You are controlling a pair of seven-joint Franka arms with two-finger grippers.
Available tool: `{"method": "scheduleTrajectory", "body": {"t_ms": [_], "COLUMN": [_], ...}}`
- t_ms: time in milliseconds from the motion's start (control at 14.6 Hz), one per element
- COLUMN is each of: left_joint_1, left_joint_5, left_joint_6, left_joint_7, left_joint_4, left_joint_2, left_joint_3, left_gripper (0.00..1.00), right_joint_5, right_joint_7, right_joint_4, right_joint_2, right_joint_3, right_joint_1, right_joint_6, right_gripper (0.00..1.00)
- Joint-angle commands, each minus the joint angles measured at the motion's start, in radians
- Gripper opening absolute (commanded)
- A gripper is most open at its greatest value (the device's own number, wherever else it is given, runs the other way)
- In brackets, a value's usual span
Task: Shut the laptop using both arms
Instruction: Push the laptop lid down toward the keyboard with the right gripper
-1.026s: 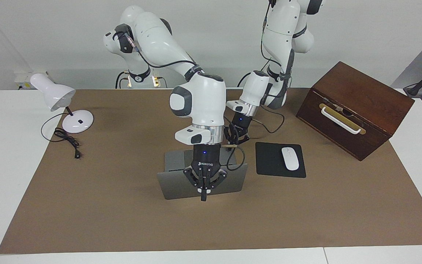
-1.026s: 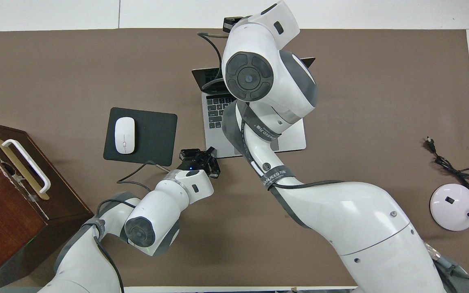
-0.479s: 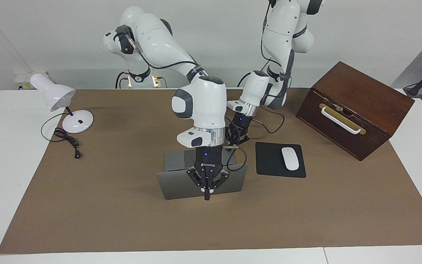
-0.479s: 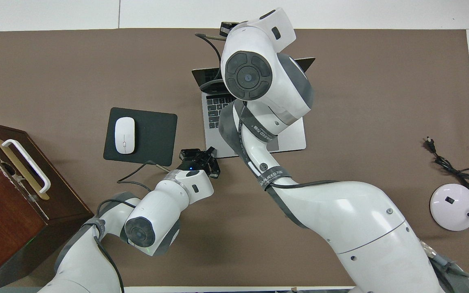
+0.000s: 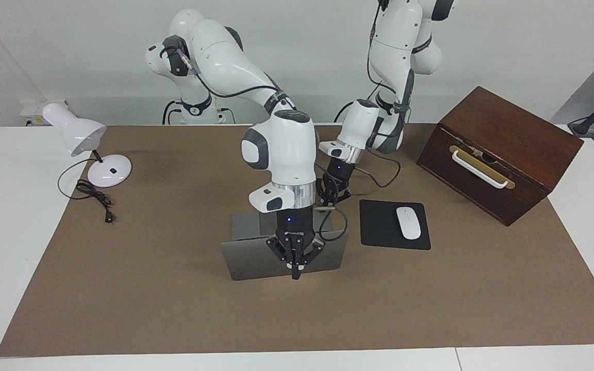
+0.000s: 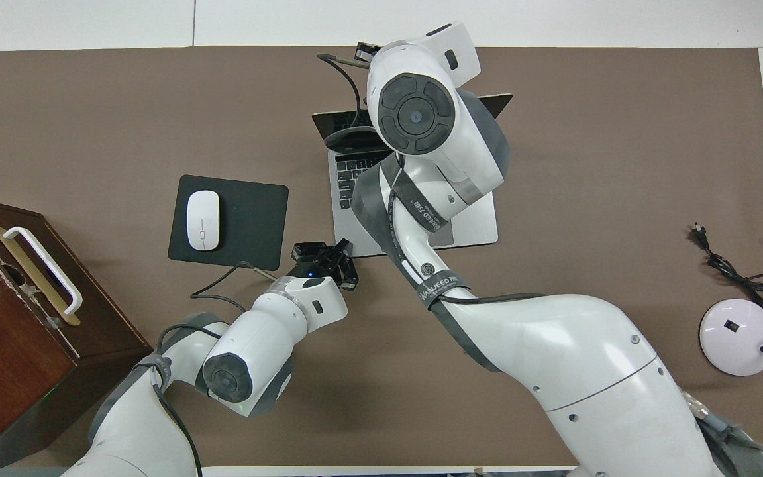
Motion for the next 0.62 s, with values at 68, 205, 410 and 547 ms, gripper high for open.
{"method": "scheduleTrajectory", "body": {"t_ms": [68,205,410,547], "left_joint_1": [0.023,0.023,0.023,0.023], "left_joint_5": [0.016,0.016,0.015,0.016], "left_joint_6": [0.007,0.007,0.007,0.007], "left_joint_7": [0.024,0.024,0.024,0.024], "left_joint_4": [0.018,0.018,0.018,0.018], "left_joint_2": [0.070,0.070,0.070,0.070], "left_joint_3": [0.008,0.008,0.008,0.008], "left_gripper": [0.00,0.00,0.00,0.00], "right_joint_5": [0.045,0.046,0.115,0.180], "right_joint_7": [-0.029,-0.029,-0.035,-0.066], "right_joint_4": [-0.072,-0.090,-0.122,-0.141], "right_joint_2": [-0.039,-0.044,-0.056,-0.061], "right_joint_3": [0.053,0.073,0.087,0.087], "right_joint_1": [-0.014,-0.019,-0.021,-0.021], "right_joint_6": [-0.008,-0.010,-0.010,-0.010], "right_gripper": [0.00,0.00,0.00,0.00]}}
